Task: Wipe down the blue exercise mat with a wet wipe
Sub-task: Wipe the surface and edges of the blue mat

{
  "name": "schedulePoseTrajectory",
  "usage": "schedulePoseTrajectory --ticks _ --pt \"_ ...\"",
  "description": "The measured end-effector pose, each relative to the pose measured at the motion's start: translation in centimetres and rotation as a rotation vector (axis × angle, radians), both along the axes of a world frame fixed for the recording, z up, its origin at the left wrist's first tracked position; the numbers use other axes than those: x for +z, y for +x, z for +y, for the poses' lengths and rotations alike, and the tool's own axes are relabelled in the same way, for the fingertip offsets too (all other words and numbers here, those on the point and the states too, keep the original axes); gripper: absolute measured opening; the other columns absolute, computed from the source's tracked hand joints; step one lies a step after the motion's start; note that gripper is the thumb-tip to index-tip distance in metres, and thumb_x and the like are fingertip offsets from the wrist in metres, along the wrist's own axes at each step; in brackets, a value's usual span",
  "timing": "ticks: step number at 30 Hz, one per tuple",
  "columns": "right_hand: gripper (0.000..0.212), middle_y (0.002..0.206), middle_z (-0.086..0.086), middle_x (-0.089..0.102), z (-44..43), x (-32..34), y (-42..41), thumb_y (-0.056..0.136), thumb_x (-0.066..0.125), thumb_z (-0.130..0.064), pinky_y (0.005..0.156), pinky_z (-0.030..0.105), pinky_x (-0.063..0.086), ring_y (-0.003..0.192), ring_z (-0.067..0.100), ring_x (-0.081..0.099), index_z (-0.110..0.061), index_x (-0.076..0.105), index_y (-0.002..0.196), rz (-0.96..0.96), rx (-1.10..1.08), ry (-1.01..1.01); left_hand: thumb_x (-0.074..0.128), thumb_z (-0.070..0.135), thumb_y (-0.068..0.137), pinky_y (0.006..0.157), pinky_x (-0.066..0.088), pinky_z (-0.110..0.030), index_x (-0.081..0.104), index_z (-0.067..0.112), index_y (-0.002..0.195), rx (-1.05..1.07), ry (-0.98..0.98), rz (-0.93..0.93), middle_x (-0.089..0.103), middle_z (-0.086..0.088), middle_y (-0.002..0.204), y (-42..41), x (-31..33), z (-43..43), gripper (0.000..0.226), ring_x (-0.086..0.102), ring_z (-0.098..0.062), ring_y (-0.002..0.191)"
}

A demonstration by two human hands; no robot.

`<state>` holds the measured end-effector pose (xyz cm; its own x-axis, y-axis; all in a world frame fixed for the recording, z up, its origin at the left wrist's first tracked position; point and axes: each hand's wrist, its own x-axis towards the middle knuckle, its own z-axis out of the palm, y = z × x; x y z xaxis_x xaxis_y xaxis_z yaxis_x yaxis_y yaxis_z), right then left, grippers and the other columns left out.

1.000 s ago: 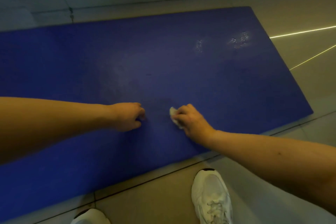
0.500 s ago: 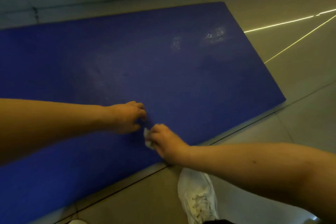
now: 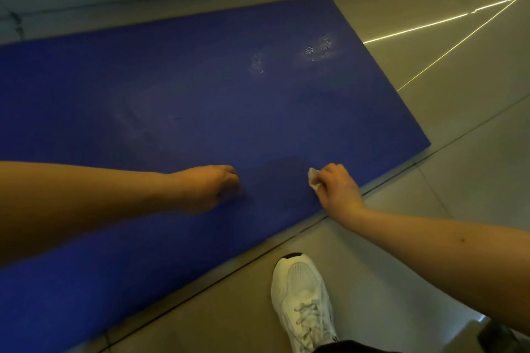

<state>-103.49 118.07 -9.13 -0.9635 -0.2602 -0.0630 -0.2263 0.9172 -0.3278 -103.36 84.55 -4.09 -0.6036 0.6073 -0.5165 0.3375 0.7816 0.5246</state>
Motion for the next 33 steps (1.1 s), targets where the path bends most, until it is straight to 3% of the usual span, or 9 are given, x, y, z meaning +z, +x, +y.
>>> schedulePoseTrajectory --ticks 3,5,9,15,19,22,26,29,33 --pt "0.016 0.092 0.004 0.052 -3.3 -0.1 1.7 0.101 0.055 -0.016 0.077 0.045 0.049 0.087 0.026 0.052 -0.009 0.062 0.088 -0.099 -0.040 -0.073 0.052 -0.004 0.089 0.087 0.049 -0.024 0.067 0.023 0.123 0.087 0.003 -0.020 0.062 0.008 0.103 -0.4 0.3 -0.4 0.046 0.060 -0.009 0.092" --pt "0.007 0.097 0.004 0.053 -6.1 -0.6 3.5 0.098 0.056 -0.012 0.081 0.044 0.049 0.089 0.024 0.050 -0.011 0.062 0.095 -0.142 0.085 -0.182 0.053 -0.003 0.090 0.082 0.047 -0.021 0.068 0.022 0.120 0.114 -0.006 -0.020 0.061 0.013 0.094 -0.5 0.3 -0.7 0.042 0.059 -0.006 0.088" --pt "0.018 0.103 0.012 0.057 -10.2 -1.5 6.0 0.095 0.052 -0.010 0.076 0.034 0.044 0.089 0.027 0.050 -0.004 0.067 0.103 -0.163 0.441 -0.311 0.058 0.004 0.093 0.079 0.046 -0.020 0.070 0.022 0.115 0.124 0.009 0.013 0.059 0.019 0.087 -0.2 0.2 -0.8 0.030 0.057 -0.003 0.085" --pt "0.017 0.104 0.013 0.063 -6.9 -1.4 2.1 0.083 0.065 0.002 0.074 0.039 0.052 0.088 0.033 0.059 -0.006 0.073 0.096 -0.140 0.549 -0.195 0.051 0.001 0.091 0.095 0.051 -0.033 0.065 0.024 0.125 0.134 -0.021 -0.043 0.066 0.008 0.123 -0.1 0.2 -0.7 0.044 0.063 -0.013 0.110" --pt "0.018 0.092 0.014 0.065 -1.6 -0.7 -1.7 0.079 0.061 0.002 0.072 0.039 0.052 0.081 0.035 0.061 -0.006 0.075 0.085 -0.026 0.306 -0.119 0.053 0.005 0.087 0.103 0.044 -0.028 0.059 0.025 0.132 0.048 -0.013 -0.024 0.045 0.011 0.145 -0.3 0.1 -0.5 0.049 0.050 -0.013 0.127" --pt "0.019 0.089 0.006 0.054 2.1 -0.5 -2.9 0.084 0.056 0.009 0.074 0.039 0.049 0.085 0.021 0.054 -0.004 0.071 0.083 -0.014 -0.030 -0.070 0.054 0.009 0.090 0.109 0.039 -0.028 0.057 0.026 0.135 0.007 -0.037 0.018 0.035 0.011 0.155 -0.4 0.1 0.0 0.049 0.039 -0.013 0.138" --pt "0.019 0.093 0.004 0.049 0.4 -0.4 -1.6 0.096 0.052 0.001 0.073 0.037 0.043 0.089 0.030 0.052 -0.008 0.062 0.082 -0.063 -0.237 -0.020 0.054 0.009 0.091 0.111 0.037 -0.028 0.054 0.026 0.138 0.014 -0.063 0.012 0.031 0.013 0.159 -0.6 0.0 0.1 0.051 0.035 -0.011 0.142" --pt "0.016 0.094 0.012 0.056 -3.6 -0.6 1.2 0.092 0.052 -0.006 0.076 0.048 0.051 0.086 0.031 0.055 -0.008 0.064 0.082 -0.125 -0.050 -0.119 0.055 0.010 0.092 0.113 0.036 -0.030 0.053 0.026 0.141 0.002 -0.094 0.022 0.028 0.011 0.161 -0.8 -0.2 -0.1 0.052 0.033 -0.012 0.144" --pt "0.032 0.102 0.013 0.058 -8.0 -0.5 5.6 0.090 0.041 -0.021 0.077 0.038 0.049 0.090 0.030 0.055 -0.006 0.069 0.093 -0.243 0.413 -0.237 0.055 0.012 0.093 0.116 0.033 -0.033 0.050 0.025 0.143 -0.022 -0.133 0.050 0.023 0.006 0.163 -0.8 -0.5 -0.5 0.052 0.026 -0.015 0.148"
